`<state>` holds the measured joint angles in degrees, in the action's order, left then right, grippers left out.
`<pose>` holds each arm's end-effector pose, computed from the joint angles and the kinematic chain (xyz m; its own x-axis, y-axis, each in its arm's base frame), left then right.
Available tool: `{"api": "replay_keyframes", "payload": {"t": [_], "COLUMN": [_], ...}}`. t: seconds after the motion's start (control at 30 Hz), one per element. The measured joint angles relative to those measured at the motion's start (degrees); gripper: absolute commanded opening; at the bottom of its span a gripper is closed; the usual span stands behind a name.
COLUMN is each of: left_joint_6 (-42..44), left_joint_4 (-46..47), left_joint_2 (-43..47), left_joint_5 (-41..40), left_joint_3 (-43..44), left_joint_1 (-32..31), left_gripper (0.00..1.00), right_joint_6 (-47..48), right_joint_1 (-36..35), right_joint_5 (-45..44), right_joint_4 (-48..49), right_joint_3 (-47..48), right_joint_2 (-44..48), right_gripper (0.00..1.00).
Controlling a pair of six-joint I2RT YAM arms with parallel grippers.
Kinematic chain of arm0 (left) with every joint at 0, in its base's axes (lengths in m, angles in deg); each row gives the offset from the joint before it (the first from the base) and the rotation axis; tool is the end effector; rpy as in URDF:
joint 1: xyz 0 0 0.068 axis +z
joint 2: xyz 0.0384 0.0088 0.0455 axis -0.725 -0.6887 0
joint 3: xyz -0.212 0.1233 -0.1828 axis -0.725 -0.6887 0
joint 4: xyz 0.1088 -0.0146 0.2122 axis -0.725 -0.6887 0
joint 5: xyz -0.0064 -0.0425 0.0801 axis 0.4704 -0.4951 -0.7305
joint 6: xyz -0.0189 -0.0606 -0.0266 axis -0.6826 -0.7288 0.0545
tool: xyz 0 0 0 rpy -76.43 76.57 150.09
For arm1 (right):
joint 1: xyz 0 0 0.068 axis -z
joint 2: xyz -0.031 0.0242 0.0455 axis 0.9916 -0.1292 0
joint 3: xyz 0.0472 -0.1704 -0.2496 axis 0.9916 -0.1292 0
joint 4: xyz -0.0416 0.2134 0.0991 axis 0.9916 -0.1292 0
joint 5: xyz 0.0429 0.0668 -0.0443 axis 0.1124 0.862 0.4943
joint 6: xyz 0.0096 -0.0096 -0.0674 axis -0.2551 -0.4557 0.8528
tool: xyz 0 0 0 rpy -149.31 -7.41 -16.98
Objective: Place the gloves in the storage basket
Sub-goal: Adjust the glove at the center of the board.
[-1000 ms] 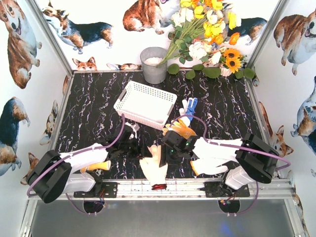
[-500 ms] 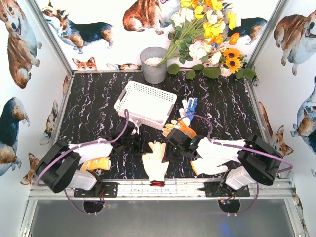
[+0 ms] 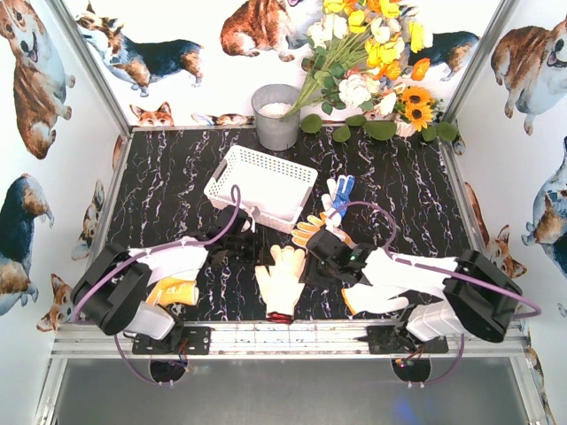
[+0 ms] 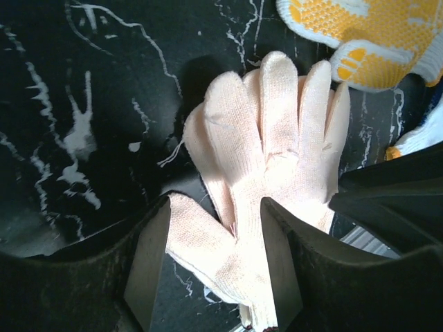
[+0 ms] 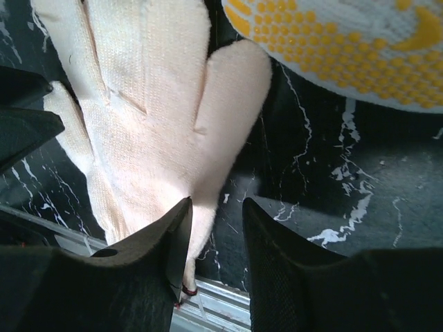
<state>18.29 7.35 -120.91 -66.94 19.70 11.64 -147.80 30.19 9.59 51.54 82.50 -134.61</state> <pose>0.1999 -0.1605 0.1860 -0.9352 -0.0567 -0.3495 0.1689 0.7960 -0.5813 0.1382 0.1768 0.1896 -0.9417 0.2286 -0.2470 0.1091 0.9015 0.4187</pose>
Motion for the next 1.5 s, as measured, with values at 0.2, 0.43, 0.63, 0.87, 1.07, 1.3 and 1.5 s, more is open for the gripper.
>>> {"api": "replay_keyframes", "payload": {"t": [0.2,0.43,0.63,0.87,1.07,1.3,1.5], "left_joint_6": [2.34,2.64,2.12,1.07,0.39,0.28,0.26], "left_joint_4": [-4.09,-3.82,-0.85,1.62,2.99,4.0,4.87], "left_joint_2": [3.5,3.43,0.13,-2.29,-3.21,-4.11,-5.9], "left_joint_5": [-3.06,-3.58,-2.34,-0.79,-0.02,0.17,0.22], "left_joint_3": [0.22,1.36,2.78,2.78,2.78,2.73,2.73], "left_joint_1": [0.15,0.2,0.2,0.2,0.2,0.2,0.2], "left_gripper": [0.45,0.34,0.33,0.29,0.27,0.28,0.3], "right_joint_6": [-0.17,-0.79,-1.2,-1.44,-1.84,-1.86,-2.08], "right_joint_1": [0.0,0.0,0.0,0.0,0.0,0.0,0.0], "right_joint_5": [-1.62,-3.15,-3.08,-2.4,-1.57,-1.4,-1.42], "right_joint_4": [-1.68,-1.2,1.01,2.71,3.82,4.55,4.57], "right_joint_3": [-1.16,-2.19,-2.23,-2.23,-2.23,-2.21,-2.21], "right_joint_2": [5.14,7.08,5.68,2.27,0.61,0.31,0.24], "right_gripper": [0.41,0.39,0.36,0.34,0.33,0.32,0.31]}}
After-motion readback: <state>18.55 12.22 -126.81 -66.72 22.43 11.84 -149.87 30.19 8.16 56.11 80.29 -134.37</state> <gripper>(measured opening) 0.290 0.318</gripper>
